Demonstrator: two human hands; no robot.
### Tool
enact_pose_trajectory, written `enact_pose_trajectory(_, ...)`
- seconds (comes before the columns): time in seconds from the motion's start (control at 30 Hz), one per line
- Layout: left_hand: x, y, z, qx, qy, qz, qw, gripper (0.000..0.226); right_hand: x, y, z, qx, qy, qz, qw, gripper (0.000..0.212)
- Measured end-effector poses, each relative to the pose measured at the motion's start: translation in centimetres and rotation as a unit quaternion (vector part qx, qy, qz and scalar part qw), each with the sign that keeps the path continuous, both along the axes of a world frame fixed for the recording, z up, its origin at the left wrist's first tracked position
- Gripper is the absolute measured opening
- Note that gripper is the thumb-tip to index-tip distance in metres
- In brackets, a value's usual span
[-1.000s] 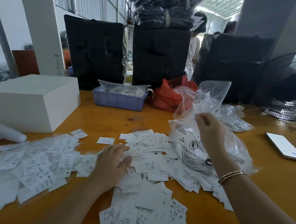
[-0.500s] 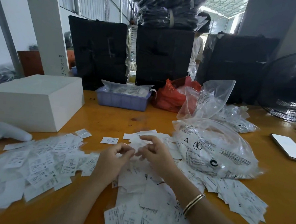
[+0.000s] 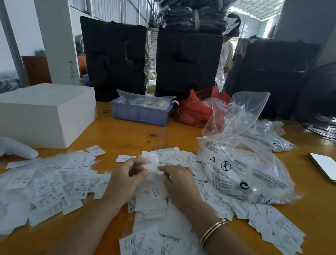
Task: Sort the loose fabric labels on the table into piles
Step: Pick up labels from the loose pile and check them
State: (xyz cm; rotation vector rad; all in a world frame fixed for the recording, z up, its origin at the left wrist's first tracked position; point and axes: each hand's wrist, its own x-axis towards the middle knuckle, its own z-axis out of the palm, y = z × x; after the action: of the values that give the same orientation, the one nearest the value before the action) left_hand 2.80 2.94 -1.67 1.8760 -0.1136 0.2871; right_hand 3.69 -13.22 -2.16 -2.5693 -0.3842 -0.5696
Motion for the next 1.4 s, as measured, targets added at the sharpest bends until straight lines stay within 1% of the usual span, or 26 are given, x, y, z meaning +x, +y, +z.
enact_pose_trajectory(0.07, 0.1, 0.0, -0.2, 0.054, -0.009, 0.001, 0.999, 0.010, -0.3, -0.3, 0.2, 0.063, -0.025, -0.018, 0.998, 0.033)
enact_pose_trajectory(0.13, 0.2, 0.1, -0.3, 0.085, -0.016, 0.006, 0.996, 0.003, -0.5, -0.8, 0.0, 0.135, -0.039, -0.047, 0.989, 0.030)
enact_pose_trajectory(0.2, 0.3, 0.1, -0.5, 0.099, -0.016, 0.012, 0.995, 0.007, -0.5, -1.4, -0.2, 0.216, -0.024, -0.077, 0.973, 0.027)
enact_pose_trajectory(0.27, 0.3, 0.1, -0.5, 0.103, -0.018, 0.017, 0.994, 0.012, -0.4, -1.7, -0.1, 0.287, -0.002, -0.076, 0.955, 0.031)
enact_pose_trajectory(0.3, 0.2, 0.1, -0.5, 0.103, -0.023, 0.017, 0.994, 0.013, -0.5, -1.7, 0.0, 0.299, 0.004, -0.068, 0.952, 0.034)
enact_pose_trajectory(0.33, 0.2, 0.0, -0.4, 0.105, -0.031, 0.013, 0.994, 0.012, -0.5, -1.6, 0.1, 0.290, 0.006, -0.058, 0.955, 0.035)
enact_pose_trajectory(0.43, 0.0, -0.3, -0.3, 0.119, -0.059, -0.024, 0.991, 0.010, -0.5, -0.9, 0.4, 0.237, 0.023, 0.000, 0.971, 0.023)
enact_pose_trajectory(0.53, -0.1, -0.5, -0.3, 0.125, -0.080, -0.059, 0.987, 0.009, -0.6, -0.2, 0.4, 0.216, 0.053, 0.042, 0.974, 0.024)
enact_pose_trajectory(0.6, -0.1, -0.6, -0.4, 0.138, -0.087, -0.067, 0.984, 0.008, -0.5, -0.1, 0.5, 0.226, 0.049, 0.037, 0.972, 0.019)
enact_pose_trajectory(0.7, 0.0, -0.4, -0.5, 0.145, -0.094, -0.044, 0.984, 0.010, -0.4, -0.6, 0.7, 0.296, 0.057, 0.010, 0.953, 0.014)
enact_pose_trajectory(0.77, 0.1, -0.3, -0.6, 0.145, -0.090, -0.027, 0.985, 0.012, -0.3, -1.1, 0.8, 0.354, 0.070, -0.010, 0.933, 0.013)
enact_pose_trajectory(0.83, 0.2, -0.2, -0.5, 0.142, -0.072, -0.015, 0.987, 0.019, -0.5, -1.5, 0.7, 0.426, 0.084, -0.020, 0.901, 0.015)
enact_pose_trajectory(0.87, 0.3, -0.2, -0.6, 0.148, -0.060, -0.012, 0.987, 0.024, -0.6, -1.5, 0.8, 0.471, 0.096, -0.016, 0.877, 0.014)
enact_pose_trajectory(0.9, 0.3, -0.2, -0.6, 0.173, -0.052, -0.005, 0.984, 0.030, -0.8, -1.6, 0.9, 0.519, 0.115, -0.002, 0.847, 0.014)
enact_pose_trajectory(0.93, 0.4, -0.3, -0.7, 0.221, -0.052, 0.008, 0.974, 0.035, -0.8, -1.6, 1.0, 0.567, 0.135, 0.023, 0.812, 0.014)
enact_pose_trajectory(0.97, 0.4, -0.4, -0.7, 0.266, -0.061, 0.024, 0.962, 0.039, -0.8, -1.6, 1.0, 0.610, 0.152, 0.054, 0.776, 0.016)
enact_pose_trajectory(1.0, 0.4, -0.5, -0.5, 0.277, -0.079, 0.035, 0.957, 0.040, -0.8, -1.6, 1.1, 0.641, 0.163, 0.079, 0.746, 0.019)
enact_pose_trajectory(1.03, 0.2, -0.6, -0.2, 0.250, -0.093, 0.033, 0.963, 0.039, -0.8, -1.6, 1.2, 0.660, 0.171, 0.094, 0.725, 0.023)
enact_pose_trajectory(1.07, 0.0, -0.6, 0.2, 0.188, -0.097, 0.015, 0.977, 0.043, -0.8, -1.4, 1.2, 0.670, 0.176, 0.104, 0.713, 0.024)
enact_pose_trajectory(1.13, -0.6, -0.6, 0.9, 0.060, -0.056, -0.047, 0.996, 0.055, -0.8, -1.2, 1.1, 0.681, 0.180, 0.126, 0.699, 0.029)
enact_pose_trajectory(1.17, -0.8, -0.7, 1.1, 0.031, -0.028, -0.079, 0.996, 0.055, -0.9, -1.1, 1.1, 0.680, 0.179, 0.138, 0.697, 0.033)
enact_pose_trajectory(1.2, -1.0, -0.8, 1.2, 0.029, -0.010, -0.094, 0.995, 0.052, -0.9, -1.1, 1.1, 0.670, 0.175, 0.143, 0.707, 0.038)
enact_pose_trajectory(1.23, -0.9, -1.0, 1.1, 0.036, -0.003, -0.089, 0.995, 0.044, -0.9, -1.0, 1.0, 0.652, 0.170, 0.141, 0.725, 0.040)
enact_pose_trajectory(1.27, -0.9, -1.0, 0.9, 0.037, -0.006, -0.064, 0.997, 0.033, -1.0, -0.9, 0.9, 0.623, 0.166, 0.127, 0.754, 0.040)
enact_pose_trajectory(1.33, -0.7, -1.1, 0.9, -0.008, -0.008, -0.010, 1.000, 0.013, -1.0, -0.8, 0.8, 0.561, 0.161, 0.081, 0.808, 0.026)
enact_pose_trajectory(1.4, -0.6, -0.9, 1.0, -0.076, -0.003, -0.007, 0.997, 0.005, -1.1, -0.9, 0.7, 0.539, 0.139, 0.045, 0.830, 0.013)
